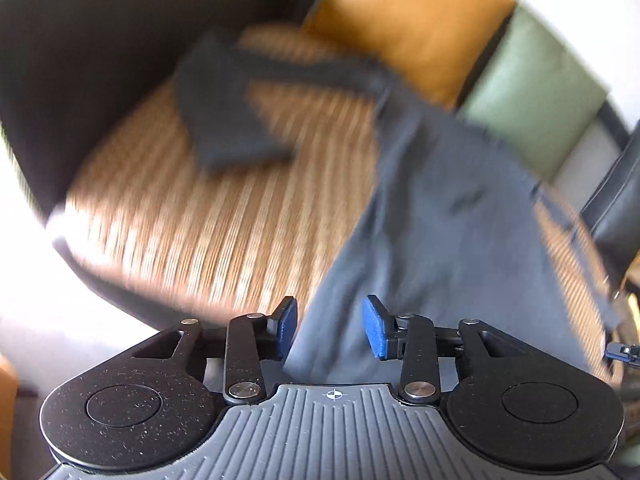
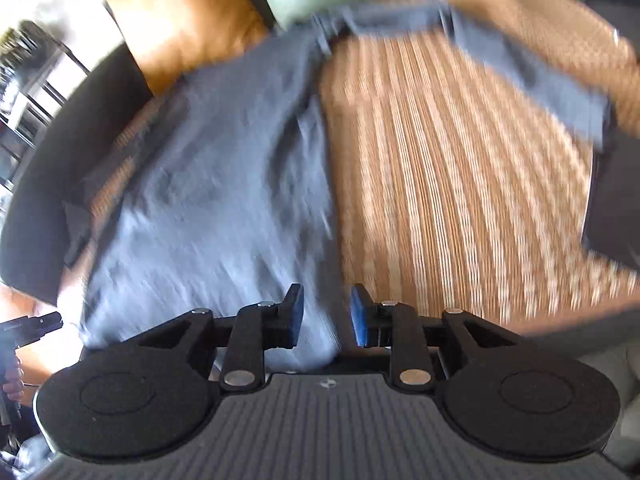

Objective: Fold clothes

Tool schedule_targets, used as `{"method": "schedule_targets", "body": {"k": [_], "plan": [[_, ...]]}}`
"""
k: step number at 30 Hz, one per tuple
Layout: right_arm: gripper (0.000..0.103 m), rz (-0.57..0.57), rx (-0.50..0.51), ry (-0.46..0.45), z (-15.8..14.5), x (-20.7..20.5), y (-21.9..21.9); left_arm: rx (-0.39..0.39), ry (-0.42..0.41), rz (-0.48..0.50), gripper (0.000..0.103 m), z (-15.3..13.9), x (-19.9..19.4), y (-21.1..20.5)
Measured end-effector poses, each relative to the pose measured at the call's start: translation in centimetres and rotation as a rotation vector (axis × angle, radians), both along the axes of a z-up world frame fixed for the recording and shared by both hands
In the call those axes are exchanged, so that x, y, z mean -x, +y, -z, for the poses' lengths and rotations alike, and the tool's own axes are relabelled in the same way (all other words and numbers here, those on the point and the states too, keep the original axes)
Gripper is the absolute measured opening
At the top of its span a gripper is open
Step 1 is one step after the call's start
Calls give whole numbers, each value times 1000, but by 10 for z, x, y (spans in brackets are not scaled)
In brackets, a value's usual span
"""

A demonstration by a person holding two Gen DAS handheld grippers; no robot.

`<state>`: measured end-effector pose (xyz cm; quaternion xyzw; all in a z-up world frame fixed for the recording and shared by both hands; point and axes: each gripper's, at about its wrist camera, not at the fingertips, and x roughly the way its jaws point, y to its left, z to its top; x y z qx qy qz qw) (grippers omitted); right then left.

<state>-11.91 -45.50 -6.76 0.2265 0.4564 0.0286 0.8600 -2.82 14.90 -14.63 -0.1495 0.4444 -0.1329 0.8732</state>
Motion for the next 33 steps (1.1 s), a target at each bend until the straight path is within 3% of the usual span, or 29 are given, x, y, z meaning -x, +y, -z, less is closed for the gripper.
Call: {"method": "schedule_targets", "body": {"k": [5,9,12,16,20,26,29,30,31,32,33], "plan": [[36,-18,63,-167,-50,-45,-3,14,-184,2,64,-47,-50,-29],[41,22,26,-242,-55,-97,-7,73,-199,-49,70,-44,-106,-56],[48,54,-20,-235,-40,-139,-11,117,-157,-87,72,-25,-153,-72],[49,81,-16,-212,-9,-196,-16,142,-85,-140,75,12,-210,-86],[51,153,-88,-186,28,-248,-34,171,-18,-214,74,50,-266,-92],[51,258,-155,-152,75,-301,-55,178,4,-270,74,83,-313,-95],[53,300,-144,-146,87,-316,-62,145,-30,-265,69,89,-326,-99],[53,313,-140,-144,91,-320,-64,121,-39,-263,58,89,-330,-101],[52,327,-137,-142,95,-325,-66,93,-43,-264,29,90,-334,-102],[51,341,-133,-139,99,-330,-68,68,-36,-269,14,92,-339,-102],[42,355,-129,-137,104,-335,-70,47,-32,-278,1,93,-344,-101]]}}
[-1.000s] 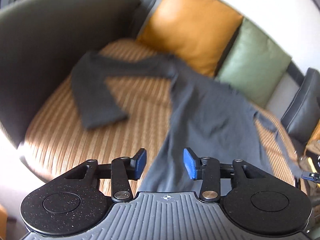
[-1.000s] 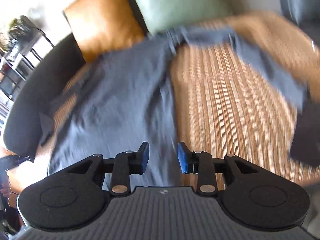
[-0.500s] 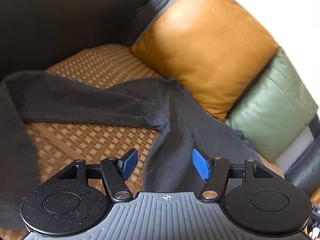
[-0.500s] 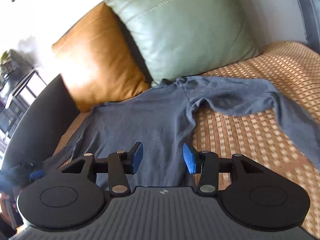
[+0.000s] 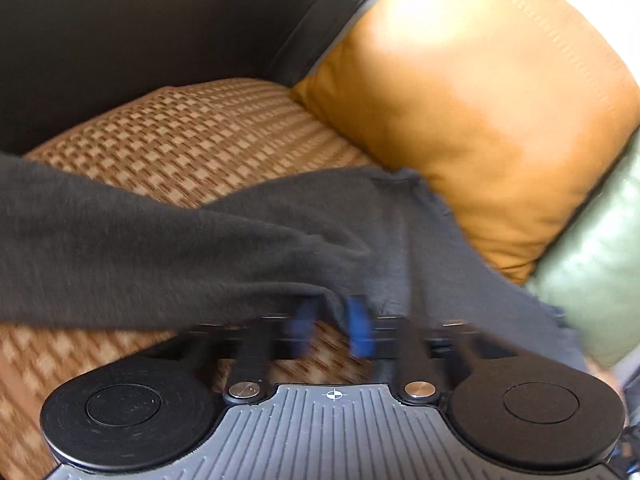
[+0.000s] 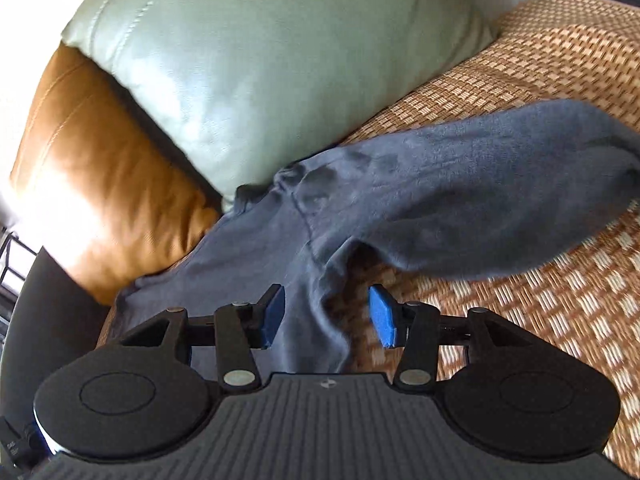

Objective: Fold clothes

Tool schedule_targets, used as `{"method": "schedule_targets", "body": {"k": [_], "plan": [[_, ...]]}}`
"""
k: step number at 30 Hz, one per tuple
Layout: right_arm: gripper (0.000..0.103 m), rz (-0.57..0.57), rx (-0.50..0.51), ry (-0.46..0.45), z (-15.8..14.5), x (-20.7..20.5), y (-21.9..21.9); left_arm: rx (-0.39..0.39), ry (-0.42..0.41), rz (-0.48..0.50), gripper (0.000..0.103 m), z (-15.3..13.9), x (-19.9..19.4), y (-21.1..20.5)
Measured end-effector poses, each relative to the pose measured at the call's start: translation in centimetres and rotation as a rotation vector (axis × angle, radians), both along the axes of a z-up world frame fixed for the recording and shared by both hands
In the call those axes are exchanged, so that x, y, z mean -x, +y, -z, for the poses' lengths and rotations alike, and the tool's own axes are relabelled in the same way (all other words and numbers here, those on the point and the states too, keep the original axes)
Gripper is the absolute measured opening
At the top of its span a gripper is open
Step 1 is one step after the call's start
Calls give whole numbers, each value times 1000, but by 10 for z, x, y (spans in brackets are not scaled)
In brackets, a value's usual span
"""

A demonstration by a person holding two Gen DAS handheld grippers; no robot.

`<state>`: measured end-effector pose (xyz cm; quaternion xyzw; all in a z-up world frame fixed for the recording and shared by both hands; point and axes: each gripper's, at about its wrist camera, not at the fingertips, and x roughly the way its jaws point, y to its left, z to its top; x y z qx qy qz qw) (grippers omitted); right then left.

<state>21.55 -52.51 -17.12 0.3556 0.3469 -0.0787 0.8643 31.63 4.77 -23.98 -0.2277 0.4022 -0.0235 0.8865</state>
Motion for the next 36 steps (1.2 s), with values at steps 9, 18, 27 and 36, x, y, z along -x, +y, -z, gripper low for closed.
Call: {"method": "schedule_targets", "body": {"k": [9,18,27,36], "plan": [[6,75,37,-5,22,-34,-18,-107,-18,-88,0,1,-36,11],[10,84,-22,-33,24,-19,-31,-109,-7,-45,32,-7,-31,20],[43,-60,87,-50,-57,73,-29,-287,-60,151,67,-76,59,-11],[59,-168,274,-287,-190,230,-44,-243,-223,452,78,-134,212,-114]]}}
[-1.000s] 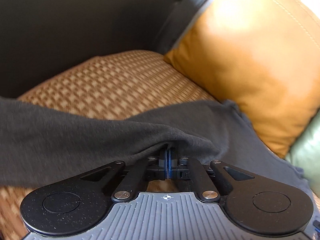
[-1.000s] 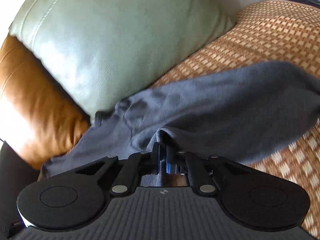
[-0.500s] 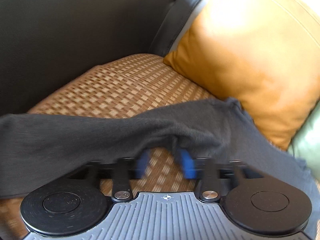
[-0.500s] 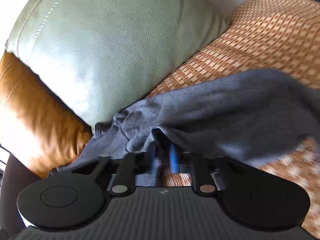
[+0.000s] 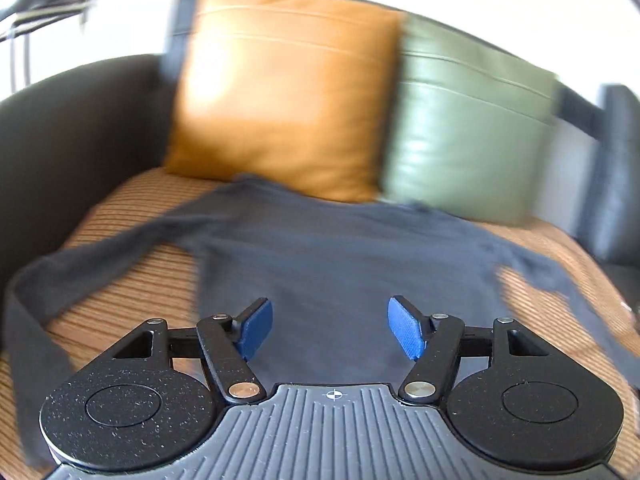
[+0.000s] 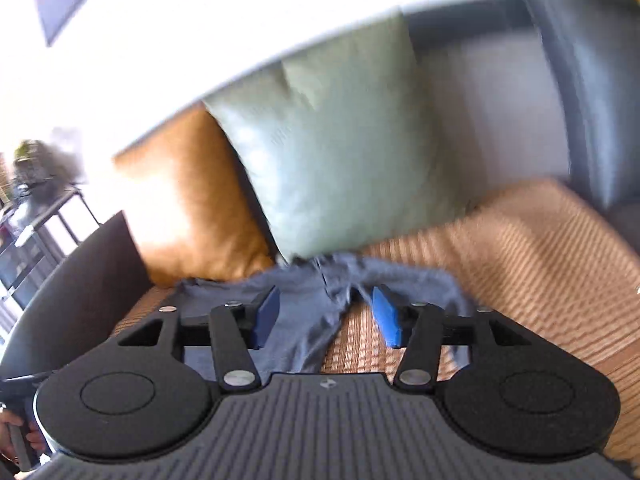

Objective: Fold clothes

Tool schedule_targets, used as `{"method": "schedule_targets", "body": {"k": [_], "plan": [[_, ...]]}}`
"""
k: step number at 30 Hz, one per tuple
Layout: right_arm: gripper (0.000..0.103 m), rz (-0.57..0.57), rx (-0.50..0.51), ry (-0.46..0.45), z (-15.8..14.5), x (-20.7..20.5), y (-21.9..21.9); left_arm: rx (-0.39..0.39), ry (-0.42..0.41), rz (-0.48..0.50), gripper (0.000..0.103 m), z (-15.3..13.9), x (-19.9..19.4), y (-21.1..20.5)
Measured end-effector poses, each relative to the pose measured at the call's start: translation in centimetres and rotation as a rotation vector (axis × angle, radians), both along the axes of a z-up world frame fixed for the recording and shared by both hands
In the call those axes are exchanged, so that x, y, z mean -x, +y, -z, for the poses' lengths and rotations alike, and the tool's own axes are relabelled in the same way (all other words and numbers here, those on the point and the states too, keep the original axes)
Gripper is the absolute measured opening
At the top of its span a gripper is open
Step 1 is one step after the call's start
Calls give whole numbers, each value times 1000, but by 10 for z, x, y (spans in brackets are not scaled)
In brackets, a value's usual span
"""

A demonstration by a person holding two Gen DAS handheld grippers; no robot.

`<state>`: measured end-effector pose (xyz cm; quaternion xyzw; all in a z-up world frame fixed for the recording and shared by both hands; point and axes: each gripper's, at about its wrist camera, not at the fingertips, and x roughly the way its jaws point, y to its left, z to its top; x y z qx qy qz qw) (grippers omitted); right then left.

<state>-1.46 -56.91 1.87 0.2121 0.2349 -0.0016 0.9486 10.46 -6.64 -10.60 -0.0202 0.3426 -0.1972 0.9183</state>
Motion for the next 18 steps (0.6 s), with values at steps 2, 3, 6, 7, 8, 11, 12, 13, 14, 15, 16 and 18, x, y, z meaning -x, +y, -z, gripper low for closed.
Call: {"method": "schedule_targets", "body": {"k": [2,3,6,7,8,11,12,13,14,15,16,18], "plan": [[63,-11,43,-55,-28,34,-4,5,15,55,78,4,23,-32],[67,-16,64,-83,-43,52,-6,7,23,82,78,6,34,-48],[75,1,112,-135,-63,80,-15,14,46,165,79,12,68,-95],[76,11,126,-133,-63,85,-19,15,55,189,80,14,78,-111],[76,16,133,-121,-59,87,-24,11,72,204,80,20,86,-126],[76,25,113,-45,-28,77,-36,-19,114,253,80,36,105,-167],[76,19,107,-14,-15,72,-41,-28,120,263,80,42,110,-178],[76,12,104,16,1,67,-45,-39,124,272,80,47,114,-188],[76,2,106,46,16,60,-48,-50,128,282,80,52,117,-197],[75,-9,109,78,28,52,-51,-62,132,289,80,57,119,-206],[75,-19,112,106,39,43,-55,-71,134,288,80,61,120,-215],[73,-28,112,145,57,25,-65,-87,143,279,80,71,119,-229]]}}
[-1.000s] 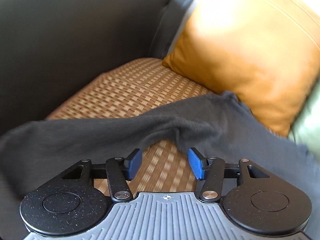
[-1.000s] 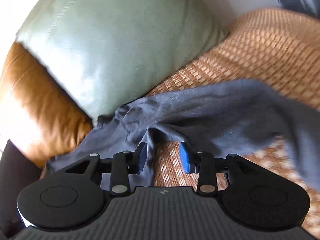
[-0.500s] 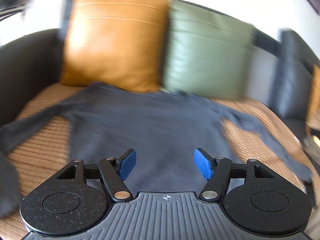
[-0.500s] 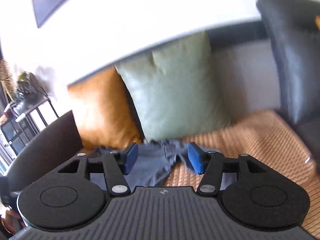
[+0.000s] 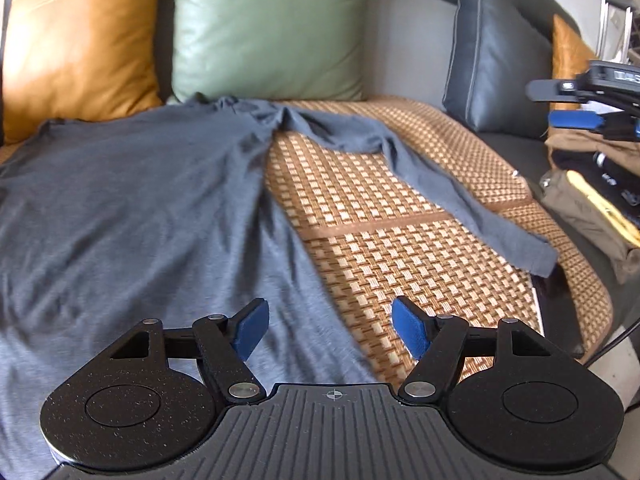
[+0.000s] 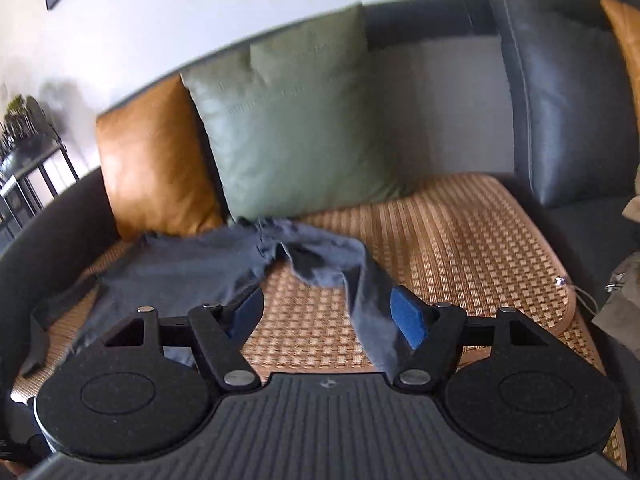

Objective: Fold clothes

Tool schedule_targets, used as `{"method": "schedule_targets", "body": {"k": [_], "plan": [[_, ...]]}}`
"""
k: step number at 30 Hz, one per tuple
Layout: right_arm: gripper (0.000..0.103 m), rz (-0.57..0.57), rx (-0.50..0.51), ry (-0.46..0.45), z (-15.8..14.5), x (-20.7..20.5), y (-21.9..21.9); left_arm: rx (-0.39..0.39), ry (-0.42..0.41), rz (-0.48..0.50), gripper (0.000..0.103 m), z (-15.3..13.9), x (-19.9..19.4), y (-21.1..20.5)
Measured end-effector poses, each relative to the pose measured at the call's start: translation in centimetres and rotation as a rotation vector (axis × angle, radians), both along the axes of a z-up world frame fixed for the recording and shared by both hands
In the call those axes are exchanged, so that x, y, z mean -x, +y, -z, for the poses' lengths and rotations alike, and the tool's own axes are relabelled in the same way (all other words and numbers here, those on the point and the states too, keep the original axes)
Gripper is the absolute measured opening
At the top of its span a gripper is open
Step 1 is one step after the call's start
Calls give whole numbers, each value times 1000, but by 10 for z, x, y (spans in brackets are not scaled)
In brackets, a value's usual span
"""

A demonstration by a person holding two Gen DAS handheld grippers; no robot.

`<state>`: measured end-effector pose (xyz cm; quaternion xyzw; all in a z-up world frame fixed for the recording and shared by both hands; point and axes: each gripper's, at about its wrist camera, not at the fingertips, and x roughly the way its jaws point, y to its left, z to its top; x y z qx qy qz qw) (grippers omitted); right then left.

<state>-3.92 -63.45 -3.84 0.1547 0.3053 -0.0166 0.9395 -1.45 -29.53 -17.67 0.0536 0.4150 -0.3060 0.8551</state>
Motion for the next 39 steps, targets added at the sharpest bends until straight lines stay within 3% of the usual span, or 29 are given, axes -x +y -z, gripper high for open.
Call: {"method": "schedule_targets", "body": {"k": [6,10,16,21,23,24,25,27,29,32,34,36,39], "plan": [[70,16,-1,115,40,-25,-30,-44,30,-25,80,22,-14,-14],[69,-3,21,192,60,1,-38,-45,36,-37,80,28,-21,-15],[69,-71,89,264,61,59,-27,-33,3,-47,80,22,-41,-32],[65,-123,167,299,77,69,-4,-33,-26,-63,80,16,-73,-55],[56,-133,164,316,85,63,-3,-32,-38,-69,80,14,-85,-65],[38,-145,157,339,89,58,-4,-32,-44,-72,80,13,-92,-69],[9,-159,145,367,93,52,-6,-32,-49,-75,80,12,-98,-74],[4,-164,120,363,87,45,-14,-35,-64,-80,80,9,-111,-83],[4,-114,109,274,65,42,-32,-55,-94,-74,80,10,-121,-86],[4,78,128,161,32,32,-80,-78,-108,-74,80,14,-133,-94],[4,241,147,166,27,20,-120,-83,-101,-69,80,20,-138,-101],[4,363,70,203,38,6,-159,-93,-94,-53,80,28,-141,-109],[4,432,41,293,65,-11,-183,-122,-110,-26,80,38,-142,-119]]}}
